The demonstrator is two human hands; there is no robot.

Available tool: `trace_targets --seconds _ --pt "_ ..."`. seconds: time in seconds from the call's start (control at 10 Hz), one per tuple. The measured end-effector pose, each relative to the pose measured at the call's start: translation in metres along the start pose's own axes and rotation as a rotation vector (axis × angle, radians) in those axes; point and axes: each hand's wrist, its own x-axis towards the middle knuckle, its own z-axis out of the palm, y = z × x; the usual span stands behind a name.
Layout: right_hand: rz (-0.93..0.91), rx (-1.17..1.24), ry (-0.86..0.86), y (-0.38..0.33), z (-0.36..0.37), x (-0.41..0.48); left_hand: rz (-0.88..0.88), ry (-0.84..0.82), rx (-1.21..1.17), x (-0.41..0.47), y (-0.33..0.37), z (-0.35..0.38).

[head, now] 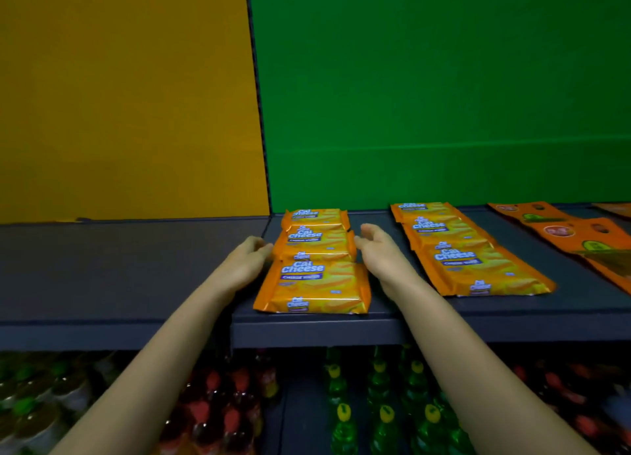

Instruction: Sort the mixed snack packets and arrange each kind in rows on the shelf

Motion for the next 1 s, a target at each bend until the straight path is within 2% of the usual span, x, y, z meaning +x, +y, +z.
trace_targets --seconds 0.2,1.0 --pt "-0.022 -0.053 0.062 0.008 0.016 -0.010 0.112 -0.143 0.072 -0.007 -0.006 0.008" --pt "0.001 -0.118 0.019 0.011 0.021 0.016 0.139 -0.042 0.090 -0.008 -0.005 0.005"
